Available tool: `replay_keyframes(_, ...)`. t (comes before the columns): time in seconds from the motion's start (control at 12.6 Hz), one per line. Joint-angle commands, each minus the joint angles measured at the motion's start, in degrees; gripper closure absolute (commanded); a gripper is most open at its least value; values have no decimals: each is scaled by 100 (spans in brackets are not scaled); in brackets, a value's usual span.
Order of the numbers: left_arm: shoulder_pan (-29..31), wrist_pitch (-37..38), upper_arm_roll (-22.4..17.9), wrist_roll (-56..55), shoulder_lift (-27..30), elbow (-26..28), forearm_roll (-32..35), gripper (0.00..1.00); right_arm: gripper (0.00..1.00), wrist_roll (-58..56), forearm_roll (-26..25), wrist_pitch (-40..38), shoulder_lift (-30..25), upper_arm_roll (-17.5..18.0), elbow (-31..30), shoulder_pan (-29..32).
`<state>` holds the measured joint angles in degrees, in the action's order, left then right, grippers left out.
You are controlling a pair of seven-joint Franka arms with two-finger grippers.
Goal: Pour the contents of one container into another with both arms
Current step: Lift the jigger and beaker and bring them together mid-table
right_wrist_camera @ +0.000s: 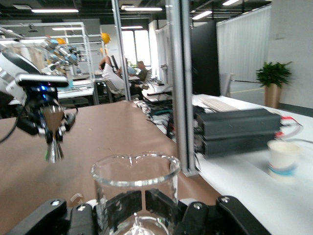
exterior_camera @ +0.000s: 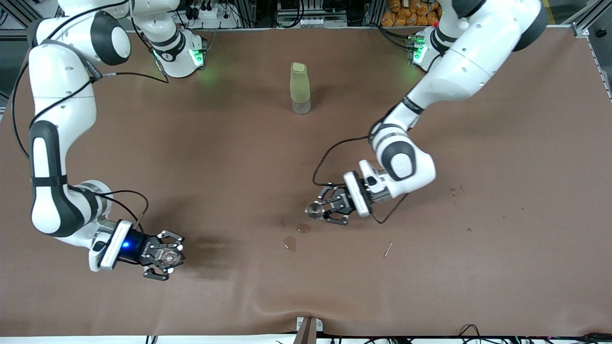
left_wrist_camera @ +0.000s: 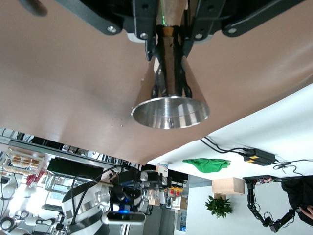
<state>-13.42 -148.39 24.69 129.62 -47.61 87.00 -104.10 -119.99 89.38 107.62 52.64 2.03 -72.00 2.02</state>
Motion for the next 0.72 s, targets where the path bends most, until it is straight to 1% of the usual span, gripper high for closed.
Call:
replay_keyframes(0.0,-703,-93,-541,37,-257,-656,-643,100,100,692,45,31,-438,-19,-192,-386)
replay_keyframes(0.08,-1124,-93,-935,37,-345,-849,-925,100,100,966,27,39,-552,-19,-192,-526)
replay_keyframes(0.24,-1985,-102,-1963,37,-564,-1271,-1636,100,100,1563,27,48,-763,-19,-192,-799)
replay_keyframes(0.32,-2311,-102,-2368,37,-696,-1447,-1953,100,100,1836,27,66,-877,-19,-209,-965)
replay_keyframes(0.4,-2558,-102,-2685,37,-819,-1606,-2208,100,100,2012,36,83,-913,-19,-218,-1097)
replay_keyframes(0.48,-2726,-102,-2941,46,-925,-1755,-2315,100,100,2093,114,92,-922,-10,-218,-1247)
replay_keyframes(0.56,-2815,-102,-3100,37,-952,-1835,-2360,100,100,2172,141,127,-931,-1,-218,-1352)
replay_keyframes(0.64,-2842,-128,-3110,37,-961,-1870,-2421,100,100,2277,202,136,-957,-1,-279,-1414)
